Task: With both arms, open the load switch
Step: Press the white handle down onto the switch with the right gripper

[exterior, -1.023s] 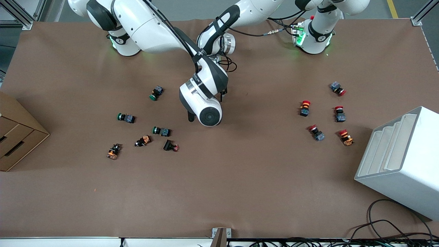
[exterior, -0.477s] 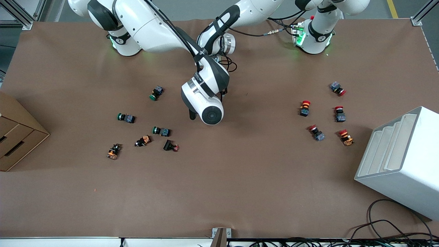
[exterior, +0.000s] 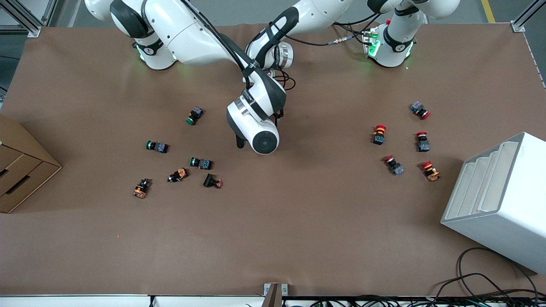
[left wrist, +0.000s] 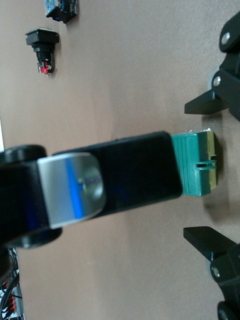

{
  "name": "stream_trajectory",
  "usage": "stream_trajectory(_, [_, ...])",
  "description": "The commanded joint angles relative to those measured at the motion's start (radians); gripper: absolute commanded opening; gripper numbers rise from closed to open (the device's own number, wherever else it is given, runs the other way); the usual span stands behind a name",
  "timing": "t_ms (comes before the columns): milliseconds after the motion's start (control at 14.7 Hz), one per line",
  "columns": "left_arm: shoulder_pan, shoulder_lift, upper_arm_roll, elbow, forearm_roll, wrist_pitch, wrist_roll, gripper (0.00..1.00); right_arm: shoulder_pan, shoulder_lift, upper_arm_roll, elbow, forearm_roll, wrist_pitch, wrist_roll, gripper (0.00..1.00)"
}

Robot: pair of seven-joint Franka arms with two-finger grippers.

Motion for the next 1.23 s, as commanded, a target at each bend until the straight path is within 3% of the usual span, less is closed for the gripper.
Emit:
stream_trajectory(0, [0.002,-0.004,0.000,-0.007,0.011,-0.007,0.002,0.99,0.035,0.003,0.013,-0.014,0.034,-0.003,0.001,1.00])
stream_trajectory(409, [0.000,-0.006,0.000,-0.007,0.010,-0.007,0.002,0.99,0.041,-0.006,0.013,0.008,0.028,-0.007,0.013,1.00])
stream_trajectory(750, [0.002,-0.007,0.000,-0.009,0.010,-0.007,0.002,0.99,0.046,-0.012,0.007,0.081,-0.053,-0.003,0.004,1.00])
stream_trajectory(1159, [-0.002,-0.020,-0.004,-0.009,0.010,-0.007,0.000,0.99,-0.027,-0.037,0.003,0.092,-0.053,-0.010,-0.166,1.00])
